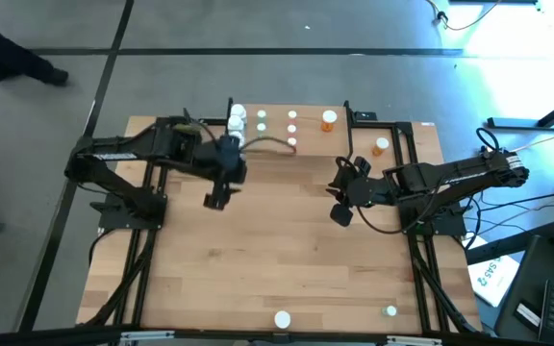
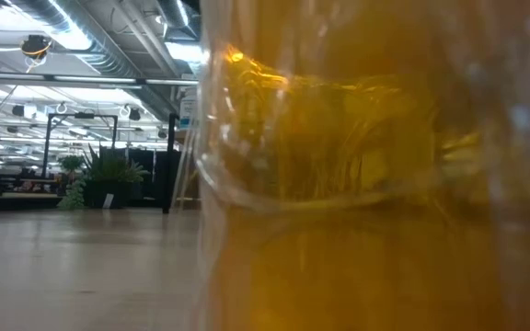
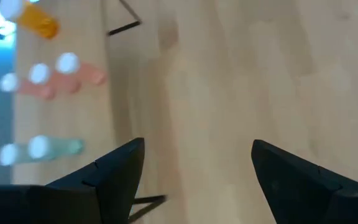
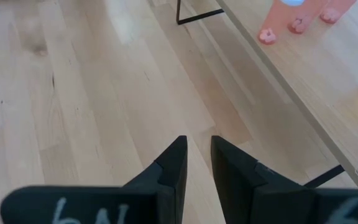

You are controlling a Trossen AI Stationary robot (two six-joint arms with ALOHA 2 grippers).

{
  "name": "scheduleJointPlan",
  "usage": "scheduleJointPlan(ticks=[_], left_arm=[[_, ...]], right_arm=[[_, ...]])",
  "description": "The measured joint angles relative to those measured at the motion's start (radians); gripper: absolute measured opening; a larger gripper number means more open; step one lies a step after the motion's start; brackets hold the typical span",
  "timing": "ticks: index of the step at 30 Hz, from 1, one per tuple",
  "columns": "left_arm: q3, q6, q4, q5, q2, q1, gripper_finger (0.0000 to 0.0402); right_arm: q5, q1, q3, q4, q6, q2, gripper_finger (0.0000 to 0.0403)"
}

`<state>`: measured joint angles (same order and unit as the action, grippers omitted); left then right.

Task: Pick and place medicine bottles onto shelf by color
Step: Put the blue pill bottle on the shelf aligned with the other blue pill bottles

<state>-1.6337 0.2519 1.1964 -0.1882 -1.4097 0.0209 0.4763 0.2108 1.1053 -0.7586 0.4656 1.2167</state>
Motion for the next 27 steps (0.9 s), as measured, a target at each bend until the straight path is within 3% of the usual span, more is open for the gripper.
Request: scheduleJointPlan(ticks=[13,19,27], left_arm=[[0.001,-0.313,0.002,-0.024,-0.001,0.290,0.0290],[0.056,-0.458,-0.024,-0.102,-0.005,0.409,0.0290],[0.178,-0.642,-0.145,-0.188,-0.006,0.537,0.0290]], right_arm=[[0.000,0.000,0.000,0.006,-0.001,0.000,0.0074],[-0.003,0.000,0.000,0.011,-0.005,0.000,0.0074],[-0.164,0.066,0.000,0.074,-0.269,0.000,0.0074]])
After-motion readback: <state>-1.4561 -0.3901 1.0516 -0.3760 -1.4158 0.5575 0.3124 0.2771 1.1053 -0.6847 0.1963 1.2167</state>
